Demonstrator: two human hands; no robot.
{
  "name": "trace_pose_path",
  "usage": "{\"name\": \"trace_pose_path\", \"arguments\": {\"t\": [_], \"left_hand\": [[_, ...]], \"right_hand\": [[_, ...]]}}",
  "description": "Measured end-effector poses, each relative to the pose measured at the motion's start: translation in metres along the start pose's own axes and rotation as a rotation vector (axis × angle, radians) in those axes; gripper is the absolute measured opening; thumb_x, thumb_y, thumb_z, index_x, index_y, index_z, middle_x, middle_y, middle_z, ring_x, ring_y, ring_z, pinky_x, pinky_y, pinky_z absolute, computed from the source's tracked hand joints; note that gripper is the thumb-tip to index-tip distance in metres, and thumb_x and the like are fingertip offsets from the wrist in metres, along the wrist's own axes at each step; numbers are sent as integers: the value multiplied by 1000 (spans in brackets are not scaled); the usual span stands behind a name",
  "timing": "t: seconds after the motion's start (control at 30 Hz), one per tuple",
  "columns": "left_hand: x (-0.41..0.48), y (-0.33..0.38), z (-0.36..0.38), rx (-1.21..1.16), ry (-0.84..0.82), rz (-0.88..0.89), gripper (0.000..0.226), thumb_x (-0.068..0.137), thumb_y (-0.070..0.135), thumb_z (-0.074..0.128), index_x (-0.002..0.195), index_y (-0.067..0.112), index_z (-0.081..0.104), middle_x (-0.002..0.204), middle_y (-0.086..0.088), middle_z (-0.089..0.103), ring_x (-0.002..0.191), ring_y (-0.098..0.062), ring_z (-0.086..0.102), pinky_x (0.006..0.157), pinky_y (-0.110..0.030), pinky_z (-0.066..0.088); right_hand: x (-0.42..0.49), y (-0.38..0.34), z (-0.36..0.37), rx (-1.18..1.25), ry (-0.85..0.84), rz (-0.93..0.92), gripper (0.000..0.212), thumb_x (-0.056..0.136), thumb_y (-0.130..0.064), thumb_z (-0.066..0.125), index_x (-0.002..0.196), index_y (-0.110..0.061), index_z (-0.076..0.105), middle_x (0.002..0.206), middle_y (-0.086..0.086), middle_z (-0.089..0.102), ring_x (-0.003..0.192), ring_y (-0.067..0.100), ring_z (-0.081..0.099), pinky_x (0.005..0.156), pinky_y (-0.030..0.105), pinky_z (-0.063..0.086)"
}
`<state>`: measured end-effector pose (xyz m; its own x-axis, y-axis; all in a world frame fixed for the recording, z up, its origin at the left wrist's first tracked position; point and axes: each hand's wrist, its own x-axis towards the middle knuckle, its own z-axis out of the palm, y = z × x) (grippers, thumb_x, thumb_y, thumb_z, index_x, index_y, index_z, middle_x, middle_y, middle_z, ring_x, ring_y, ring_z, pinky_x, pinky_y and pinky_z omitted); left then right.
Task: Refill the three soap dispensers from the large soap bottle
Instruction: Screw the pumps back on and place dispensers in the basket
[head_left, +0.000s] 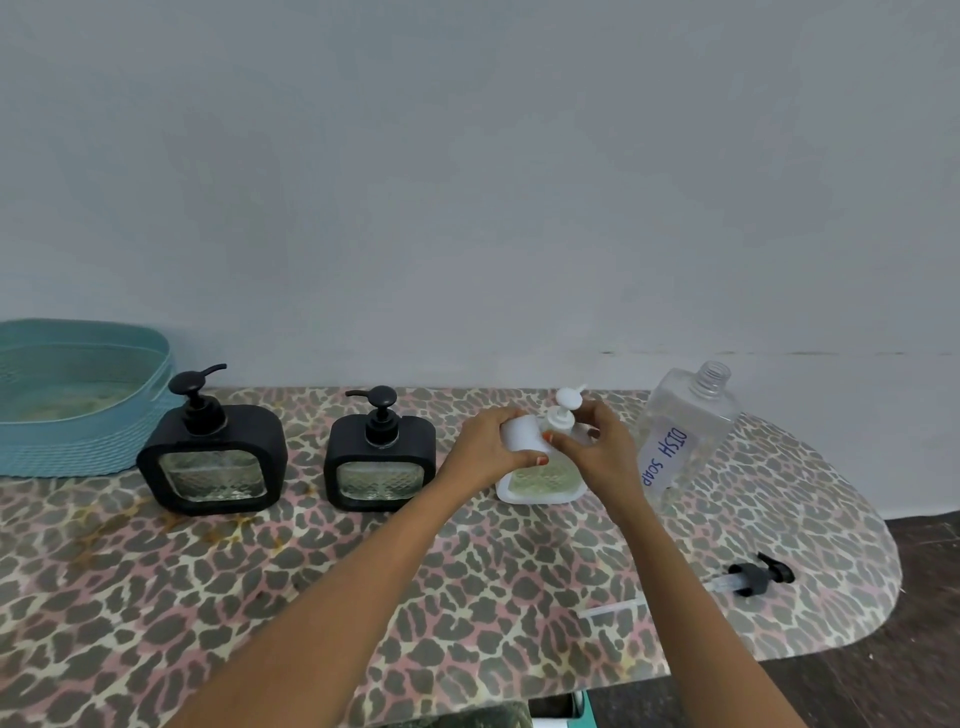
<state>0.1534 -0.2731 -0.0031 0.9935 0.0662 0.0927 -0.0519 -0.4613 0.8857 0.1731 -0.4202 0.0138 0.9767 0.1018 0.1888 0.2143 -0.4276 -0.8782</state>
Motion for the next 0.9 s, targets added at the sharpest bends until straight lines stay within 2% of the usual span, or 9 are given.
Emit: {"name": "trace_pose_path", "arguments": {"t": [0.07,0.1,0.23,0.33,0.4,0.53,0.67,0.8,0.9], "left_hand": [[0,0,0,-1,0,-2,48,67,25,80,109,14,60,110,-4,63,98,-17,57,78,-24,41],[0,0,0,-1,-2,-3,49,67,25,79,110,13,60,111,-4,63,99,-17,57,79,-24,42],[0,1,-1,11,-9,-7,53,68,24,79,115,12,58,113,-1,61,104,-17,56,83,-25,42],[-1,3,-1,7,1,-5,54,69,23,79,117,11,57,115,-1,60,105,-16,54,83,-24,40],[-1,3,-1,10,3,-1,53,69,23,79,116,11,57,118,-5,60,107,-19,54,83,-24,40],[-2,3,0,1,1,-4,52,68,23,79,115,12,58,116,-4,61,106,-19,55,82,-24,40],[-2,3,-2,-7,-5,-12,52,69,22,78,116,12,58,116,-2,60,104,-15,54,83,-24,41],[-1,2,-1,-2,-1,1,51,68,23,79,114,12,59,113,-2,61,103,-16,56,83,-25,43],[-2,3,-1,-2,6,3,52,69,22,79,115,11,58,114,-1,60,104,-16,54,86,-26,41]], "right_hand": [[2,-2,8,2,63,2,39,72,-11,77,100,-12,50,96,-1,54,88,14,50,69,14,39],[3,-2,11,-14,77,2,42,70,-14,78,101,-12,49,98,2,54,88,14,50,68,17,37],[2,-2,10,-34,0,-21,55,74,-19,75,121,-11,47,113,0,49,102,13,48,84,24,35],[-1,1,-4,17,-155,-3,47,85,-14,64,129,-15,49,122,-5,53,115,12,48,91,25,35],[-2,4,-8,10,-161,6,42,86,-11,62,126,-12,53,123,0,57,113,14,50,90,26,37],[3,2,2,-29,-10,-2,37,76,-11,73,107,-7,54,103,6,58,91,16,51,71,19,38],[8,1,14,-104,50,9,44,70,-21,79,100,-11,48,99,4,52,93,21,53,76,25,37],[2,-3,3,-50,-110,3,50,80,-19,70,124,-11,46,113,-2,50,106,14,47,86,25,35],[-1,-2,-9,26,-234,-30,39,87,-9,58,126,-15,52,116,-3,58,112,14,52,87,17,39]]}}
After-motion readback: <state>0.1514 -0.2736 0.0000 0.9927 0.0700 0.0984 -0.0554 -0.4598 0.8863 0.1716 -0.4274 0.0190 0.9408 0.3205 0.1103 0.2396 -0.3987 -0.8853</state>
